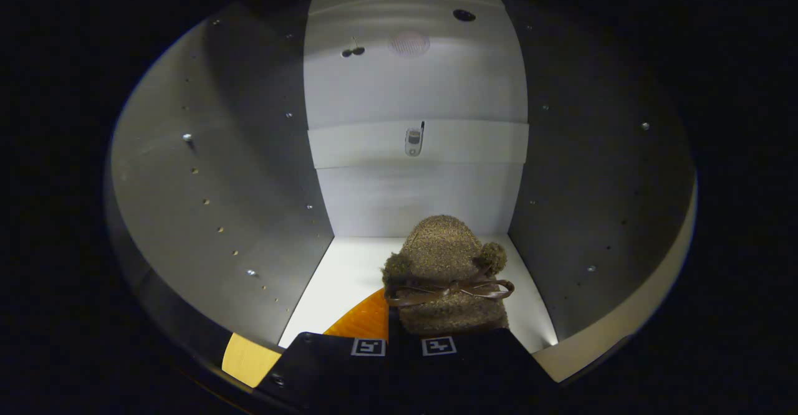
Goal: Open the shoe cabinet door, grab the shoes and put them into the shoe cabinet, then close the shoe cabinet door.
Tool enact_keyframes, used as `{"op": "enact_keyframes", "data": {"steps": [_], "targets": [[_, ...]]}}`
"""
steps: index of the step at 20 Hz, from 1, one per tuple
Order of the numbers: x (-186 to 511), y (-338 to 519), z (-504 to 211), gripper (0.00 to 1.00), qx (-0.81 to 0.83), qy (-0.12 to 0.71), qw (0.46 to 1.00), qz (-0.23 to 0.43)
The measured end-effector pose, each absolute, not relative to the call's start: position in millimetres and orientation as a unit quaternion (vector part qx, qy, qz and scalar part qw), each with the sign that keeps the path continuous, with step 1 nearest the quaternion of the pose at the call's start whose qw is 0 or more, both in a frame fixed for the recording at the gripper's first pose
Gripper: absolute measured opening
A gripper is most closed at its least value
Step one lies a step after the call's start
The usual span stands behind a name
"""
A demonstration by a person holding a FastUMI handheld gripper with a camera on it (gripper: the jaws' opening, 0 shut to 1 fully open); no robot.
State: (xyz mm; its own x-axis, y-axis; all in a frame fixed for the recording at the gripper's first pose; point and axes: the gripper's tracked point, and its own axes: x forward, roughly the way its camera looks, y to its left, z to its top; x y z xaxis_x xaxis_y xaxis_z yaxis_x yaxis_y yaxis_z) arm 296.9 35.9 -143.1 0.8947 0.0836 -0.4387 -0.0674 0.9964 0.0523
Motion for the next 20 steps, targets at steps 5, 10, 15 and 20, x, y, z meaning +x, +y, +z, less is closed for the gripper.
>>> {"op": "enact_keyframes", "data": {"steps": [5,10,15,20], "targets": [[335.8,38.5,-177.6,0.06,0.015,0.254,0.966,0.037],[351.2,48.3,-198.3,0.06,0.018,0.272,0.961,0.039],[355.8,47.6,-209.7,0.09,0.028,0.292,0.956,0.027],[350.6,55.2,-213.9,0.27,0.067,0.319,0.945,0.037]]}}
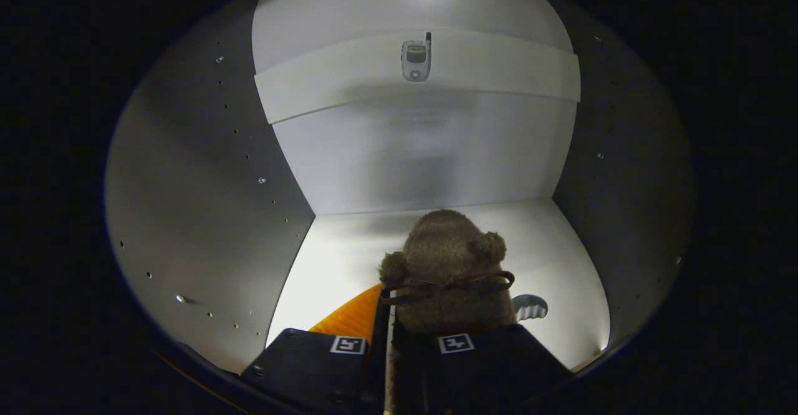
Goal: Open the shoe cabinet door, grab the shoes and put them into the shoe cabinet, then close the shoe cabinet door.
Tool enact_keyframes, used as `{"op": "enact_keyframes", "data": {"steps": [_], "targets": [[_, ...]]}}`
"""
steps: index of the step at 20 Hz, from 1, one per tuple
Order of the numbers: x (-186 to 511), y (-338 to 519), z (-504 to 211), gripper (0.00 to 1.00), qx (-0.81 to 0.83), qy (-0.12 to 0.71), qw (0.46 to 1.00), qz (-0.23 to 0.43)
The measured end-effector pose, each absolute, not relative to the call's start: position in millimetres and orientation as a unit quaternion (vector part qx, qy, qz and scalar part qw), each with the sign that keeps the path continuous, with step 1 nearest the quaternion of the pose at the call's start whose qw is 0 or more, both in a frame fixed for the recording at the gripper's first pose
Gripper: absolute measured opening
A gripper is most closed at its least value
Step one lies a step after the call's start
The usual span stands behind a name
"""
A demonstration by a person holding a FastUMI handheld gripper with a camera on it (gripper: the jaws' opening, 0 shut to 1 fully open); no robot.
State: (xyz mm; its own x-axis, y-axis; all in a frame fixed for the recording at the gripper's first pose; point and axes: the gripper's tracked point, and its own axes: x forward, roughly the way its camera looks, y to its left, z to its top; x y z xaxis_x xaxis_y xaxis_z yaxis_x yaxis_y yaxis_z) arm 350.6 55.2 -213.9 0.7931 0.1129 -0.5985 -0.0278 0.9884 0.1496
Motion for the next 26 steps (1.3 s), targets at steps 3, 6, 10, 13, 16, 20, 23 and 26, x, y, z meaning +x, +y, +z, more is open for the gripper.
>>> {"op": "enact_keyframes", "data": {"steps": [3,6,10,13,16,20,23,26], "targets": [[342.7,55.8,-205.1,0.53,0.08,0.323,0.943,0.033],[331.6,52.6,-199.7,0.7,0.066,0.322,0.944,0.032],[310.0,53.9,-186.8,0.95,0.029,0.308,0.95,0.041],[290.0,49.1,-172.4,0.97,0.004,0.28,0.959,0.037],[266.3,46.6,-153.6,0.97,-0.006,0.25,0.967,0.04],[227.1,44.3,-123.4,0.97,-0.005,0.206,0.978,0.044],[190.5,45.2,-99.9,0.97,-0.002,0.17,0.984,0.045],[148.8,46.4,-78.3,0.97,-0.01,0.13,0.99,0.045]]}}
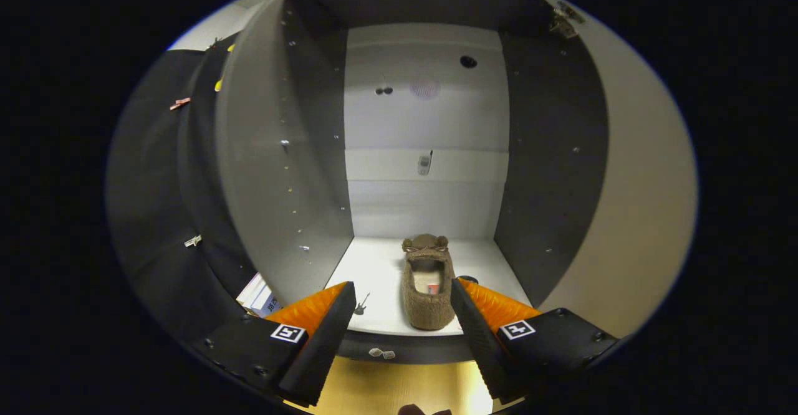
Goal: Open the shoe cabinet door, grab the shoes and put them into the shoe cabinet, then close the shoe cabinet door.
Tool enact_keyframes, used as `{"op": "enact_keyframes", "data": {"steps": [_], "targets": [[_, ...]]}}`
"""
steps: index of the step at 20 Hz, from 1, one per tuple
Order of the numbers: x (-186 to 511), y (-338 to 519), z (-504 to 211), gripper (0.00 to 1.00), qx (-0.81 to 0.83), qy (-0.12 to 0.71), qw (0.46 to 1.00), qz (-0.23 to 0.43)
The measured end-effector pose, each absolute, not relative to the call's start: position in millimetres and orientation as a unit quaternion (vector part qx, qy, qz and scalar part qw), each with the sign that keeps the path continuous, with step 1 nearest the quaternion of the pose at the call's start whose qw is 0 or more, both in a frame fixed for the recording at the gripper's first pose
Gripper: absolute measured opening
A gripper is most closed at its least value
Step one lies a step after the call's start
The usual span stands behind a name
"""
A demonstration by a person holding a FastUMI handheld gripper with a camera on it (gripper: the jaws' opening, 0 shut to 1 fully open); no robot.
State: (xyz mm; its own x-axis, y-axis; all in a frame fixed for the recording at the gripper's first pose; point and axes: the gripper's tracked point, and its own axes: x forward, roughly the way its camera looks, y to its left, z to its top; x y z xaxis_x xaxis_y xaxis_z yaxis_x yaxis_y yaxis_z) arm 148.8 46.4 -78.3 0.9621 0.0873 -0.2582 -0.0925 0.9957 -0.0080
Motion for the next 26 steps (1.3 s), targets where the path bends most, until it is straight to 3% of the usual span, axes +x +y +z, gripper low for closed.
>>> {"op": "enact_keyframes", "data": {"steps": [14,26], "targets": [[-39.6,28.9,-6.9,0.97,0.018,0.003,0.999,0.045],[-148.6,-53.3,3.7,0.96,0.044,-0.023,0.998,0.029]]}}
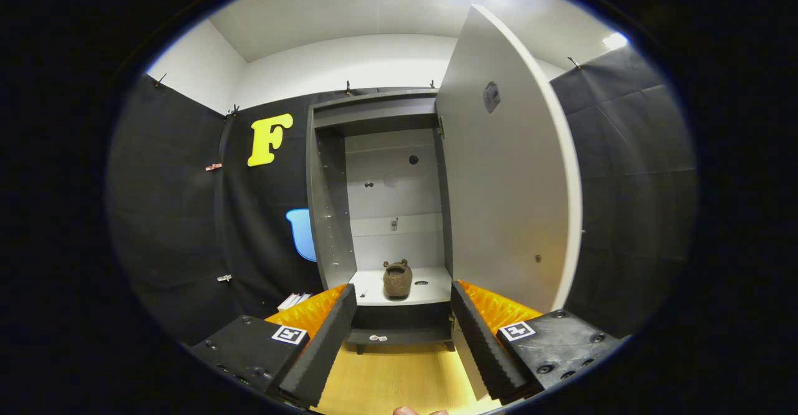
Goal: Open the shoe cabinet door, grab the shoes and put them into the shoe cabinet, then close the shoe cabinet door.
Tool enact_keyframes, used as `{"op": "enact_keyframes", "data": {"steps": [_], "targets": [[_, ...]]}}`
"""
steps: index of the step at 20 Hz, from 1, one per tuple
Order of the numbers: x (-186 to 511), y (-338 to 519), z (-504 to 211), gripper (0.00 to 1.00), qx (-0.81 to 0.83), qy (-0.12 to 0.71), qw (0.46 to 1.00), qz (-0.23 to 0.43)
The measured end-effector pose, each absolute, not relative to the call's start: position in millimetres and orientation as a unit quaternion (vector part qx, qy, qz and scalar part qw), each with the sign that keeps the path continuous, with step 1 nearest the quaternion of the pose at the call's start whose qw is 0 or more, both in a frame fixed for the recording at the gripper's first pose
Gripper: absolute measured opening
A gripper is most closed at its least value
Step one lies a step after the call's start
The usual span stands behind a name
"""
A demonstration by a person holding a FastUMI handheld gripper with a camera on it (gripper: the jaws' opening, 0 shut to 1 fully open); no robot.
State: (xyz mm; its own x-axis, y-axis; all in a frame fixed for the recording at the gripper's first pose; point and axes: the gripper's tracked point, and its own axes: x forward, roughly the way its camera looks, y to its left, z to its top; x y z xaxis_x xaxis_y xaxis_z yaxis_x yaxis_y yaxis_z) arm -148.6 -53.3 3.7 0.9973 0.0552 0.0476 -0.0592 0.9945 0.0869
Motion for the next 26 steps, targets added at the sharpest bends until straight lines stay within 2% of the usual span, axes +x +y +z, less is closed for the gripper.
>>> {"op": "enact_keyframes", "data": {"steps": [11,18,26], "targets": [[-191.6,-163.9,11.3,0.96,0.046,-0.03,0.998,0.005],[-165.3,-242.0,-3.6,0.97,0.073,-0.004,0.997,-0.029],[-127.1,-276.2,-19.0,0.98,0.069,0.016,0.997,-0.037]]}}
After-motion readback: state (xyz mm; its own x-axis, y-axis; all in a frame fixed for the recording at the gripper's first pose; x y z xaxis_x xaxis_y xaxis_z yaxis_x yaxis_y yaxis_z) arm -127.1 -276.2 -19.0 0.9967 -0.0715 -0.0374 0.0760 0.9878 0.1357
